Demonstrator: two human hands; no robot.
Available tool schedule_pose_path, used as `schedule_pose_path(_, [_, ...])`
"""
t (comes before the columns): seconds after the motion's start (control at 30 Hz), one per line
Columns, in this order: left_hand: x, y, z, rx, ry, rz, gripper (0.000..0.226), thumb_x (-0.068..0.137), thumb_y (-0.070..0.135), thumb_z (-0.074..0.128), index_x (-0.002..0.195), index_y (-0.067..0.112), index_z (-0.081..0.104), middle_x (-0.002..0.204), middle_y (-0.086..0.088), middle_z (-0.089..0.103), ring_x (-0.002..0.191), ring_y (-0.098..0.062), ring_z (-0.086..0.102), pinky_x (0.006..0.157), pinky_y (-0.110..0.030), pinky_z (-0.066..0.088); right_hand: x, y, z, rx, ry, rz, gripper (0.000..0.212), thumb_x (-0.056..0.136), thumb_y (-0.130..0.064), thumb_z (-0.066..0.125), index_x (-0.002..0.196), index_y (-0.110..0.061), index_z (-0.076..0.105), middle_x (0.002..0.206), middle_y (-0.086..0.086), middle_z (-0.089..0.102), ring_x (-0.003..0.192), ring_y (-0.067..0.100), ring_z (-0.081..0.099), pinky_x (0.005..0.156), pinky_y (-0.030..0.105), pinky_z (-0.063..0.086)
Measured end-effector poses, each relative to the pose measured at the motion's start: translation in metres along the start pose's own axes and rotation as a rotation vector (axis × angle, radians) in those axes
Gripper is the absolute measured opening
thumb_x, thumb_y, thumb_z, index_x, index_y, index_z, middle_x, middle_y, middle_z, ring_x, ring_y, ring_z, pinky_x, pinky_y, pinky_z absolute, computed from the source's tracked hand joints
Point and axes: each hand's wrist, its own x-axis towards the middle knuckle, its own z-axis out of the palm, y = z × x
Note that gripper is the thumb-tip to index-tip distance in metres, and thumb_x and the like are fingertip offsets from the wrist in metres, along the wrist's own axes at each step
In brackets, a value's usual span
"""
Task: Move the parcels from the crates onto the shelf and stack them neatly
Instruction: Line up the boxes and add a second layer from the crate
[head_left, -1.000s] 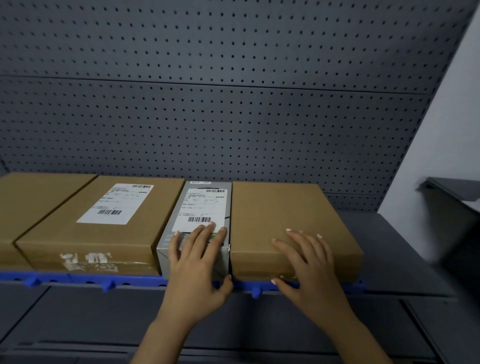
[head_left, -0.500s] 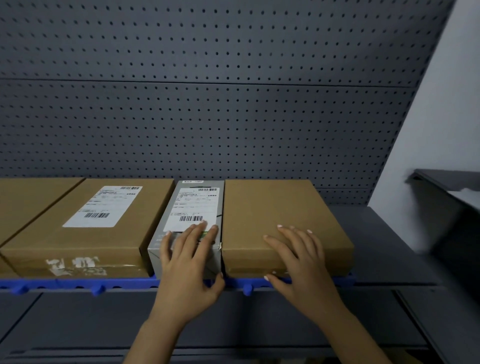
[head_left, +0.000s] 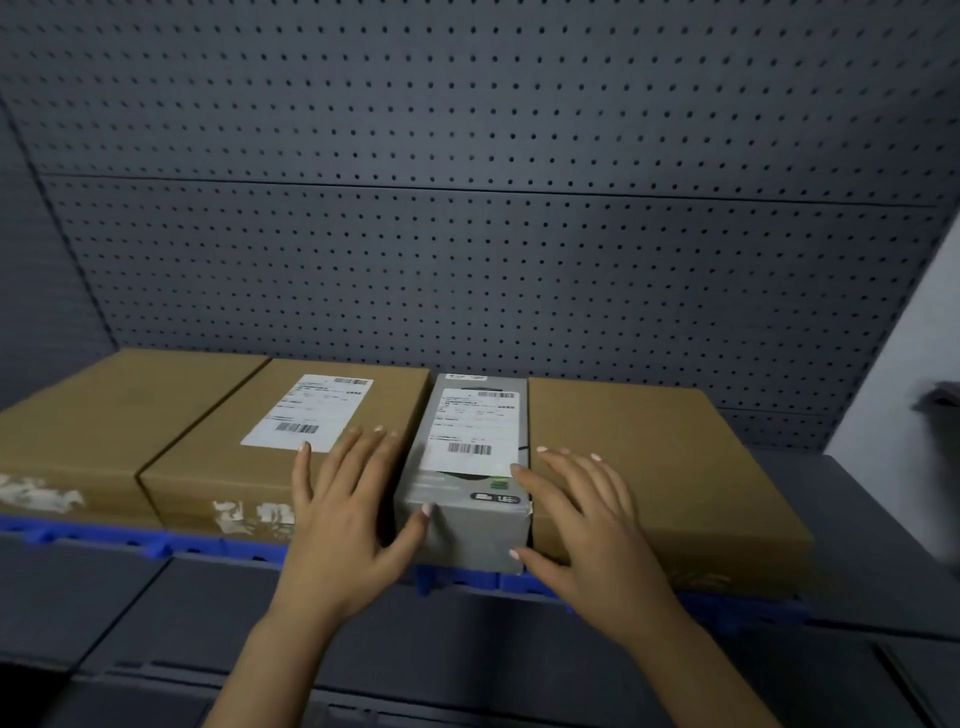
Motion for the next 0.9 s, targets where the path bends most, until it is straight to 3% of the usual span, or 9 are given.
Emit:
schedule_pose_path(0.13, [0.007,-0.029,-0.006,0.063,-0.072,-0.005,0.074,0.088,0.073,0.024,0.145,0.028,0.039,0.153,0.005,0.033,0.146,-0.010,0.013,0.118,-0.051,-0.002,0.013,-0.017,0.009,-0.017,-0.030,-0.019,0.068,0.080,-0.054,0.058,0.142,-0.033,0.037,0.146,-0.003,0.040,0.136,0.020,0.034,0.116,0.040,0.012])
schedule_pose_path(0.23, [0.007,-0.039,-0.006,0.054,-0.092,0.007,0.076,0.087,0.076,0.020,0.142,0.030,0.044,0.152,0.005,0.036,0.145,-0.011,0.018,0.118,-0.051,-0.002,0.020,-0.026,0.014,-0.044,-0.039,-0.028,0.069,0.079,-0.055,0.059,0.141,-0.033,0.038,0.144,-0.004,0.043,0.134,0.019,0.037,0.114,0.040,0.014])
schedule_pose_path(0.63, [0.001,-0.044,0.001,0.001,-0.138,0.043,0.085,0.082,0.082,0.024,0.146,0.028,0.039,0.151,0.001,0.039,0.142,-0.014,0.028,0.114,-0.049,0.018,0.019,-0.039,0.029,-0.075,-0.130,0.028,0.066,0.082,-0.054,0.048,0.143,-0.032,0.038,0.145,-0.006,0.045,0.135,0.014,0.038,0.112,0.039,0.017])
schedule_pose_path(0.9, [0.000,-0.039,0.003,0.020,-0.162,0.026,0.083,0.083,0.081,0.022,0.145,0.028,0.041,0.150,-0.002,0.040,0.140,-0.018,0.032,0.113,-0.048,0.019,0.019,-0.043,0.028,-0.075,-0.179,0.056,0.068,0.084,-0.054,0.046,0.147,-0.037,0.028,0.153,-0.007,0.033,0.144,0.012,0.020,0.116,0.037,0.006])
